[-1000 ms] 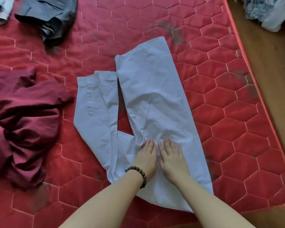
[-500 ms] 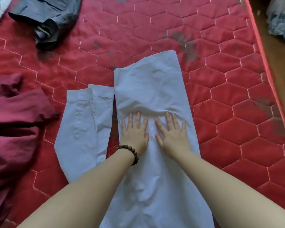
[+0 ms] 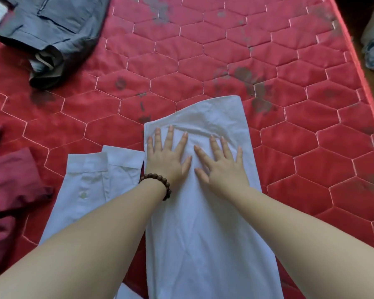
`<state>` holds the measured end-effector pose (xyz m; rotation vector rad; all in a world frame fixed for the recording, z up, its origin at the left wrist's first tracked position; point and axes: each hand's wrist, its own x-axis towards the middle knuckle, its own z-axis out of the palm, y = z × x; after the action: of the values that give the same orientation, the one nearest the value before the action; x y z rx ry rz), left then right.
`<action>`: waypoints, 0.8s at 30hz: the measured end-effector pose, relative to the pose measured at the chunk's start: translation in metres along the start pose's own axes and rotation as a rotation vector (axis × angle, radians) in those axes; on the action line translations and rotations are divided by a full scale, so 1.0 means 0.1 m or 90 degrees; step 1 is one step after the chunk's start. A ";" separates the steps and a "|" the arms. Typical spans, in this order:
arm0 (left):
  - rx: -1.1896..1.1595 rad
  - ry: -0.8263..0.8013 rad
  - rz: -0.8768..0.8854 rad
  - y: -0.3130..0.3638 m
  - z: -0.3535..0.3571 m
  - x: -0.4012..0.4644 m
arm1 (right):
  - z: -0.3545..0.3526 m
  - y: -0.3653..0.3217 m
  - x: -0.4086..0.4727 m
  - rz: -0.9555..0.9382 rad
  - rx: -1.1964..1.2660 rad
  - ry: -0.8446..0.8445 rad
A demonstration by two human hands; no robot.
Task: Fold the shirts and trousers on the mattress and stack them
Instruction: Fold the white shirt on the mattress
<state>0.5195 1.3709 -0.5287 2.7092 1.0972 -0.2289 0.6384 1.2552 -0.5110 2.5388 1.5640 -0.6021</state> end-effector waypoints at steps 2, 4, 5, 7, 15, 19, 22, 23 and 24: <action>0.029 0.033 0.006 -0.03 0.04 0.00 | -0.02 -0.01 0.19 -0.016 -0.001 0.026; 0.043 0.061 0.012 -0.04 0.09 -0.03 | -0.03 0.01 0.36 -0.033 -0.014 0.046; 0.042 0.069 0.010 -0.05 0.10 -0.03 | -0.04 0.03 0.44 -0.041 -0.020 0.050; 0.044 0.074 0.010 -0.04 0.11 -0.03 | -0.09 0.13 0.60 -0.042 -0.016 0.050; 0.061 0.077 0.023 -0.06 0.14 0.01 | -0.28 0.58 0.90 0.072 -0.027 0.074; 0.063 0.071 0.022 -0.06 0.13 0.01 | -0.12 0.27 0.59 0.060 0.030 0.130; 0.057 0.065 0.015 -0.05 0.11 0.01 | 0.13 0.01 0.17 -0.015 0.008 0.149; 0.055 0.065 0.012 -0.05 0.10 0.01 | 0.21 -0.04 0.05 -0.019 -0.004 0.158; 0.055 0.068 0.010 -0.04 0.09 0.01 | 0.27 -0.05 -0.05 -0.013 -0.010 0.165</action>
<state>0.5168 1.3726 -0.5379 2.8358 1.1179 -0.1335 0.6244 1.2458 -0.5330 2.6800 1.6656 -0.2681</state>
